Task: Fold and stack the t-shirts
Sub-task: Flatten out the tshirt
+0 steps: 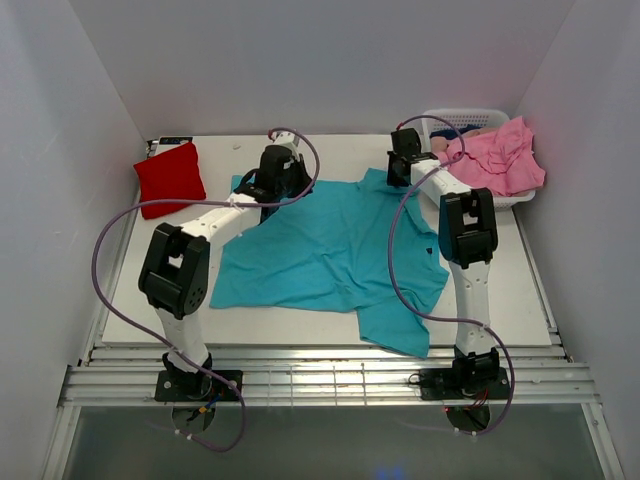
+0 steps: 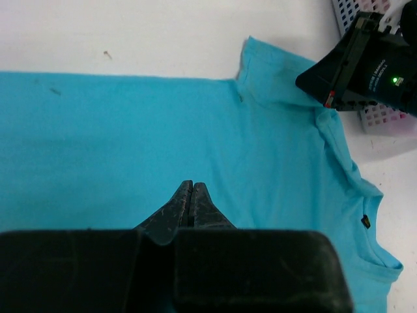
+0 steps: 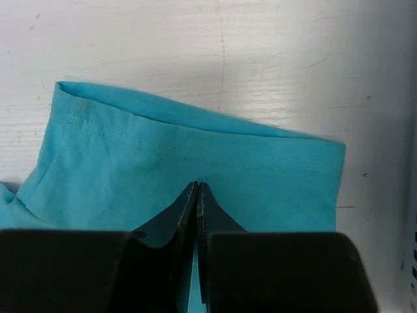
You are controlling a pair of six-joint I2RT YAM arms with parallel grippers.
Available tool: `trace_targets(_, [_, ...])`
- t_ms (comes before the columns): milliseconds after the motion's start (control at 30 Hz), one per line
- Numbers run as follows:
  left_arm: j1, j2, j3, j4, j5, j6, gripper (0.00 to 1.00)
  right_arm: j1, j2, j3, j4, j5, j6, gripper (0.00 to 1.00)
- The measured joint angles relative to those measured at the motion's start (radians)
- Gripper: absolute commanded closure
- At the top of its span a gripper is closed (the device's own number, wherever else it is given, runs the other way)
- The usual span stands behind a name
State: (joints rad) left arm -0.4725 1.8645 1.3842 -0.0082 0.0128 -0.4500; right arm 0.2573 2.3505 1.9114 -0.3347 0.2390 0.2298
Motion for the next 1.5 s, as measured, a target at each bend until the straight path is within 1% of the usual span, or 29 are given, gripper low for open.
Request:
trace_targets(167, [0.0, -0.063, -0.063, -0.022, 0.013, -0.019, 1.0, 0.0, 0.032, 0.031, -0.031, -0.021, 0.002, 0.92])
trace_targets(500, [0.0, -0.196, -0.101, -0.037, 0.011, -0.022, 1.0, 0.0, 0.151, 0.233, -0.088, -0.103, 0.042, 0.92])
trace_targets(567, [0.0, -0.225, -0.115, -0.041, 0.002, -0.021, 1.0, 0.0, 0.185, 0.287, -0.089, -0.123, 0.055, 0.92])
trace_targets(833, [0.0, -0.33, -0.162, -0.081, -0.05, -0.005, 1.0, -0.002, 0.245, 0.379, -0.085, -0.188, 0.102, 0.92])
trace_targets(967, [0.0, -0.366, -0.163, -0.097, -0.082, 0.01, 1.0, -0.003, 0.276, 0.411, -0.047, -0.242, 0.135, 0.92])
trace_targets(1200, [0.0, -0.389, -0.192, -0.109, -0.117, 0.025, 1.0, -0.028, 0.319, 0.423, 0.072, -0.364, 0.233, 0.92])
trace_targets(1500, [0.0, -0.389, -0.213, -0.12, -0.139, 0.04, 1.0, -0.062, 0.336, 0.42, 0.165, -0.378, 0.314, 0.92])
